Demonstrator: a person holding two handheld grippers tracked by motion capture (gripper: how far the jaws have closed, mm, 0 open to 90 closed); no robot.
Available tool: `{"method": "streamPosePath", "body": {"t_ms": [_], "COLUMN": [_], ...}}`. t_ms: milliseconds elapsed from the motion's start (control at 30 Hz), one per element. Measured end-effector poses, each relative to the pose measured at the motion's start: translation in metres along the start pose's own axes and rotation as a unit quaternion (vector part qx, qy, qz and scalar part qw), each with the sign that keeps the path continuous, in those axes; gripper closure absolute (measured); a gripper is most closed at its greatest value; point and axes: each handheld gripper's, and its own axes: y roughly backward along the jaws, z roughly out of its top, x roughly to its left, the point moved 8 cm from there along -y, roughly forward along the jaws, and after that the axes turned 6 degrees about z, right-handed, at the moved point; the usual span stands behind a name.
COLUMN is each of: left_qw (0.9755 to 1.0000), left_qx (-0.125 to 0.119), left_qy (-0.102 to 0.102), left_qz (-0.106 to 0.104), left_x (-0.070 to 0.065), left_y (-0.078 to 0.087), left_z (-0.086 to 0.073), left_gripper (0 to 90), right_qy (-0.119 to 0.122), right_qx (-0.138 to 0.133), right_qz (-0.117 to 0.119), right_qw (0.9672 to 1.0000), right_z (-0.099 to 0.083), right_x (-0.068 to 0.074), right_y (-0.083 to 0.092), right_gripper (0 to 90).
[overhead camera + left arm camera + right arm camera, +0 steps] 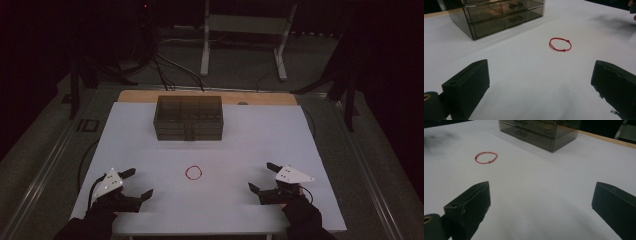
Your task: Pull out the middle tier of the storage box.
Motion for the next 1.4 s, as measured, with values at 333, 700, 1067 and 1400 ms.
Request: {"method": "streamPosePath", "body": {"t_ms": [333,700,1067,1400], "left_qw": [1.0,0.9999,0.9996,0.9994], "left_qx": [0.006,0.006,0.005,0.003], "left_qy": [-0.004,-0.009,-0.021,-0.024], "left_qz": [-0.004,-0.008,-0.016,-0.026], "left_x": [-0.001,-0.006,-0.009,-0.013], "left_y": [-0.002,-0.002,-0.002,-0.003], "left_z": [-0.001,0.001,0.004,0.006], "left_gripper": [3.5,3.4,3.4,3.4], "right_qy": [0.003,0.005,0.002,0.005], "right_qx": [0.0,0.002,-0.003,0.004], "right_qz": [-0.003,0.0,0.001,-0.005], "right_qw": [1.0,1.0,1.0,1.0], "right_z": [0.0,0.001,0.002,0.001], "right_x": [0.0,0.002,0.003,0.004], "right_y": [0.0,0.0,0.0,0.0], "right_gripper": [2.3,2.3,2.3,2.3]}}
